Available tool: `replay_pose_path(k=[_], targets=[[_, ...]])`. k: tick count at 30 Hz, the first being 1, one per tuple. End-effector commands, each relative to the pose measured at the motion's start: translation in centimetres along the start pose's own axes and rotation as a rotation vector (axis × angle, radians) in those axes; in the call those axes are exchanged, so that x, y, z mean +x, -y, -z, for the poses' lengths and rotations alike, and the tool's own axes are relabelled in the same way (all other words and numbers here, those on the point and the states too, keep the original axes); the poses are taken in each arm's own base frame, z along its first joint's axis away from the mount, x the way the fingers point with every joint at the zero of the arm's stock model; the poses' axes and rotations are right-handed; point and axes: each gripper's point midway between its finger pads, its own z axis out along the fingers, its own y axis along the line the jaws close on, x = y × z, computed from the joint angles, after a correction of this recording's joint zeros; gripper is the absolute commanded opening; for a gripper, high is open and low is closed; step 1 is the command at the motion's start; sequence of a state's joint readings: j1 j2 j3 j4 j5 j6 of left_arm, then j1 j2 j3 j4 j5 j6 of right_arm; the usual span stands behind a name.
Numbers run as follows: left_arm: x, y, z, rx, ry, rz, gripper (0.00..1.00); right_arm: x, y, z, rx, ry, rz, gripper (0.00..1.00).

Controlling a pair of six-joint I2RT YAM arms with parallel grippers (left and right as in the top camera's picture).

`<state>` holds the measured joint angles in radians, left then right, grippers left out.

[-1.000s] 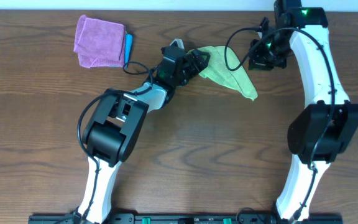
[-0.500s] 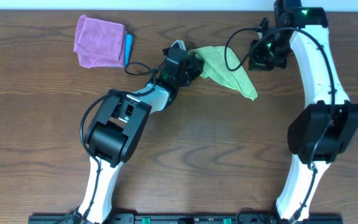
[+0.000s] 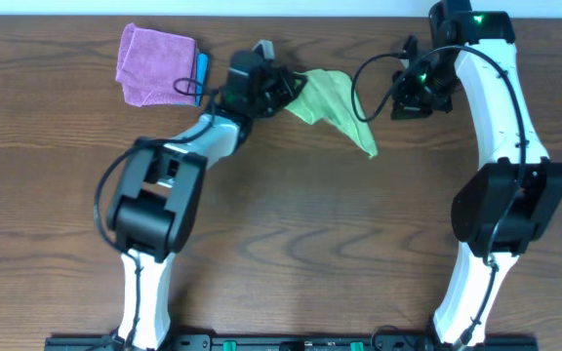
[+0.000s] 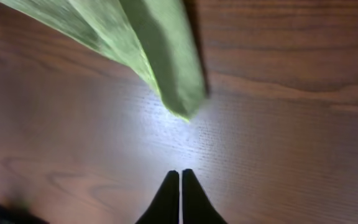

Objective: Fold the cloth
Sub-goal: 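Grasp the green cloth's right edge with the right gripper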

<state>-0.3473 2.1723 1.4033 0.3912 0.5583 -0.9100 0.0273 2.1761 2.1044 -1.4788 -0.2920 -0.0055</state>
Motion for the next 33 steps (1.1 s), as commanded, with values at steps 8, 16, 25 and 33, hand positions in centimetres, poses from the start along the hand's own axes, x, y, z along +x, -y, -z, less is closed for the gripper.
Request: replay_pose_path(k=[8,16,25,33], targets=[[-0.6,7.2,5.3,0.025,-0.028,-0.195,0.06,1.4,-4.6,0.3,-0.108,-0.02,0.233,0.22],[1.0,5.0,5.5,-0.056,-0.098,-0.197,0.06,0.1,-7.6,-1.1,-0.069,0.033,0.364,0.44],[2.3,2.5,6.2,-0.139,-0.166,-0.196,0.06,1.6,-5.7,-6.8,-0.027,-0.038,0.338,0.4],[1.3,1.3,7.0,-0.164,-0.159,-0.176,0.06,2.0,-3.2,-10.4,-0.029,-0.035,0.295,0.42]])
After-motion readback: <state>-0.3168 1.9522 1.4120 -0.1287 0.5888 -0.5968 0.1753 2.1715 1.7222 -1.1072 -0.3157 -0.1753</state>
